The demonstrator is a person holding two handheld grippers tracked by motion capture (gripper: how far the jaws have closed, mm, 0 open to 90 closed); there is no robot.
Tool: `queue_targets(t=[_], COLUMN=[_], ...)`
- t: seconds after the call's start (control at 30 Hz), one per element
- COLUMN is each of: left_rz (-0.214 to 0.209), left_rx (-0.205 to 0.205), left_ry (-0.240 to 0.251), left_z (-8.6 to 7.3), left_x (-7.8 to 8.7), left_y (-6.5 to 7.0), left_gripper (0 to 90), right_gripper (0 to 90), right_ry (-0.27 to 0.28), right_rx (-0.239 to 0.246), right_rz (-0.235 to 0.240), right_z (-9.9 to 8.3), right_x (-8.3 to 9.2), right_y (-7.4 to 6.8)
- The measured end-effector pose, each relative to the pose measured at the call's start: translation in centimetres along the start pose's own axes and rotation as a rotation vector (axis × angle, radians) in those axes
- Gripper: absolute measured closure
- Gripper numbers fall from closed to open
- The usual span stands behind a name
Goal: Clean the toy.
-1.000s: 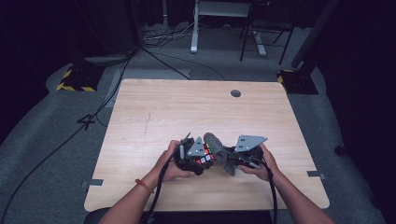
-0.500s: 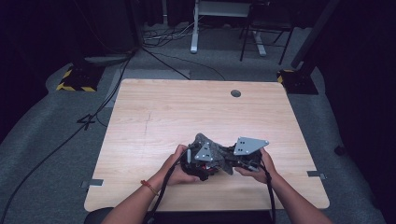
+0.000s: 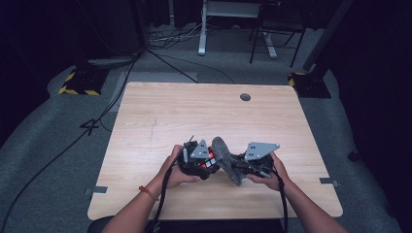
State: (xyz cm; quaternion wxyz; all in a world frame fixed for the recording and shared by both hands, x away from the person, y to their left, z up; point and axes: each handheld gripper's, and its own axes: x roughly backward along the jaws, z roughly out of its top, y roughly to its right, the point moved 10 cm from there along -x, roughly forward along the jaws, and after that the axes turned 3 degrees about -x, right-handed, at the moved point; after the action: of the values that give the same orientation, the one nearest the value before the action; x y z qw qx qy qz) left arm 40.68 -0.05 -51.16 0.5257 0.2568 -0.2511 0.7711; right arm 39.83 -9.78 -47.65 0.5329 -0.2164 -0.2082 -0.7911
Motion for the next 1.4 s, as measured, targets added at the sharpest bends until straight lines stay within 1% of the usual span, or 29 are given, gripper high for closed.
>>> queue_targets(t=[0.07, 0.1, 0.17, 0.27, 0.33, 0.37, 0.4, 0.47, 0.53, 0.57, 0.63, 0.67, 0.77, 0.83, 0.87, 0.93, 1.0, 1.07, 1.1, 1.13, 1.2, 1.27, 1.33, 1.4], left_rz=[-0.019, -0.024, -0.047, -0.057, -0.056, -0.056, -0.057, -0.062, -0.065, -0.066, -0.065, -0.065, -0.059, -0.050, -0.044, -0.041, -0.035, -0.031, -0.028, -0.026, -0.023, -0.008, -0.017, -0.026], left_rx=[-0.015, -0.029, -0.040, -0.048, -0.041, -0.042, -0.038, -0.035, -0.044, -0.042, -0.051, -0.054, -0.056, -0.065, -0.061, -0.054, -0.046, -0.038, -0.036, -0.039, -0.029, -0.035, -0.027, -0.021], left_ry=[-0.017, -0.026, -0.032, -0.020, -0.018, -0.016, -0.017, -0.019, -0.027, -0.030, -0.037, -0.042, -0.051, -0.049, -0.049, -0.040, -0.030, -0.006, 0.005, 0.015, 0.034, 0.045, 0.064, 0.077], left_z=[-0.1, 0.0, 0.2, 0.7, 0.9, 1.0, 1.0, 1.0, 1.0, 1.0, 0.9, 0.9, 0.7, 0.7, 0.7, 0.6, 0.6, 0.8, 0.9, 1.0, 1.3, 1.5, 1.7, 1.8], left_x=[-0.6, -0.9, -1.3, -1.6, -1.8, -1.9, -2.0, -2.1, -2.3, -2.4, -2.6, -2.7, -2.8, -2.6, -2.5, -2.2, -1.8, -1.3, -1.1, -0.8, -0.4, -0.1, 0.2, 0.2], left_y=[0.7, 1.0, 1.8, 2.2, 2.2, 2.2, 2.2, 2.3, 2.5, 2.6, 2.7, 2.7, 2.6, 2.4, 2.3, 2.0, 1.8, 1.5, 1.4, 1.3, 1.2, 1.0, 1.1, 1.1], left_gripper=[33.5, 33.5, 33.5, 33.5, 33.5, 33.4, 33.4, 33.1, 33.0, 33.0, 33.0, 32.9, 33.0, 33.2, 33.3, 33.3, 33.3, 33.3, 33.3, 33.3, 33.3, 33.3, 33.3, 33.2], right_gripper=[78.4, 78.4, 78.2, 78.1, 78.2, 78.2, 78.3, 78.4, 78.4, 78.4, 78.4, 78.4, 78.3, 78.2, 78.2, 78.2, 78.2, 78.2, 78.2, 78.3, 78.2, 78.1, 78.0, 78.0], right_ry=[0.025, 0.029, 0.037, 0.047, 0.024, 0.024, 0.034, 0.041, 0.055, 0.055, 0.062, 0.062, 0.047, 0.045, 0.038, 0.013, -0.003, -0.025, -0.028, -0.034, -0.048, -0.047, -0.043, -0.005], right_rx=[0.008, 0.014, 0.022, -0.013, -0.037, -0.051, -0.062, -0.053, -0.047, -0.042, -0.038, -0.036, -0.019, -0.028, -0.026, -0.021, -0.047, -0.074, -0.086, -0.098, -0.112, -0.128, -0.138, -0.174], right_rz=[0.014, 0.012, -0.007, -0.032, -0.052, -0.052, -0.039, -0.036, -0.021, -0.019, -0.002, 0.004, -0.002, -0.012, -0.022, -0.062, -0.069, -0.082, -0.082, -0.080, -0.073, -0.042, -0.021, 0.042], right_z=[0.6, 0.8, 1.0, 0.8, 0.3, 0.2, 0.2, 0.4, 0.9, 1.1, 1.4, 1.5, 1.4, 1.3, 1.1, 0.5, -0.3, -1.3, -1.6, -1.9, -2.3, -2.3, -2.2, -1.9], right_x=[0.1, 0.1, 0.2, 0.3, 0.2, 0.2, 0.2, 0.3, 0.4, 0.4, 0.3, 0.2, -0.1, -0.1, -0.1, -0.2, -0.3, -0.3, -0.3, -0.4, -0.6, -0.8, -0.9, -1.0], right_y=[-0.6, -0.8, -0.7, 0.2, 1.0, 1.2, 1.2, 1.0, 0.5, 0.2, -0.3, -0.5, -0.7, -0.4, -0.1, 0.7, 1.5, 2.4, 2.6, 2.8, 3.0, 2.7, 2.4, 1.8])
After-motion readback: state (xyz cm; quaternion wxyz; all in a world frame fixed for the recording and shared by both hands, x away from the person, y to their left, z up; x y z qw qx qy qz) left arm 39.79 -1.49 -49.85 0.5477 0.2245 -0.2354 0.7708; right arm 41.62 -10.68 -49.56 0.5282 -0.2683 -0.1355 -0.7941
